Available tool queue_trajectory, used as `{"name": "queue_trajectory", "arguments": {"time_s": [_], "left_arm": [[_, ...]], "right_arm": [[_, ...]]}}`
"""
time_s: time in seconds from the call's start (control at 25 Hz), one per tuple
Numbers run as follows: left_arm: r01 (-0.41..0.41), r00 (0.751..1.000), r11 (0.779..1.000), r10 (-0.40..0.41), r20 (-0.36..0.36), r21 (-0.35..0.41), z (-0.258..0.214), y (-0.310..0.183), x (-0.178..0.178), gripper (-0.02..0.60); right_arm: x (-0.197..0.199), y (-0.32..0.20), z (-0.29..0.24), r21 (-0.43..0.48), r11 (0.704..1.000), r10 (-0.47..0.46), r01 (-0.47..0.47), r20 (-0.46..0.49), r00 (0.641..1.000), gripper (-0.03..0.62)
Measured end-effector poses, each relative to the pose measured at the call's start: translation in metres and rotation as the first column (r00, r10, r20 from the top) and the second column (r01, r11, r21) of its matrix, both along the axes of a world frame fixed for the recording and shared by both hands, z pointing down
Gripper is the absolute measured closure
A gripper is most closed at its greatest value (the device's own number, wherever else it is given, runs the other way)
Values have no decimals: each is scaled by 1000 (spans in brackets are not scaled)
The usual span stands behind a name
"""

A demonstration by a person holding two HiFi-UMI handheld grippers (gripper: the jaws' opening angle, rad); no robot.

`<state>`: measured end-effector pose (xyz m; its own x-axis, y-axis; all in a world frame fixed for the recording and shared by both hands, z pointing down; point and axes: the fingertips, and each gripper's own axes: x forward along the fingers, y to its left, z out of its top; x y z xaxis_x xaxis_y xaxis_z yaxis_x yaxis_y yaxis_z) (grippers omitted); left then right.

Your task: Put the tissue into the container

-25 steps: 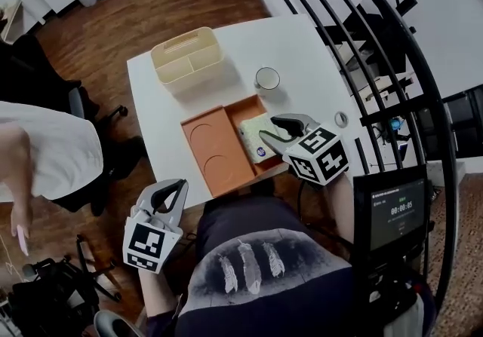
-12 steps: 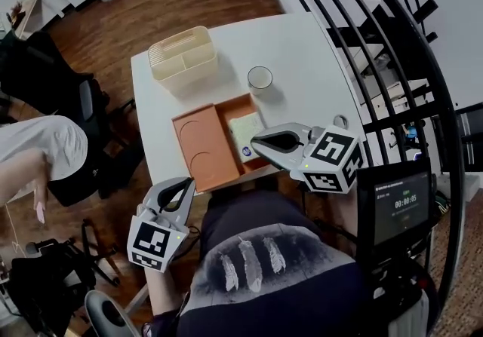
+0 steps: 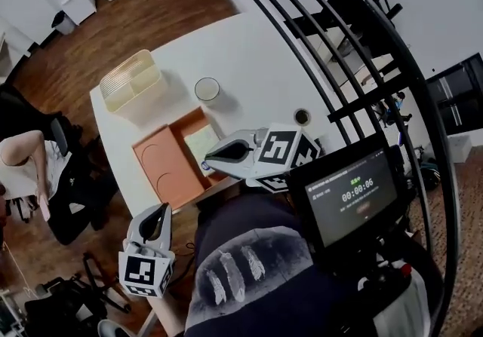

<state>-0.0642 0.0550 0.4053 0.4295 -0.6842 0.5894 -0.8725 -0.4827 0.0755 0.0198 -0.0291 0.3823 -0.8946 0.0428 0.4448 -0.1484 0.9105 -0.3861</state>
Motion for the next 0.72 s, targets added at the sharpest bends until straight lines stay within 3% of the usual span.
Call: {"name": "queue_trajectory", "arguments": {"time_s": [0.72], "left_arm": [[-41, 999, 999, 41, -9, 0, -2, 1, -9, 568]], "right_arm": [[0, -5, -9, 2, 996, 89, -89, 20, 996, 591]]}}
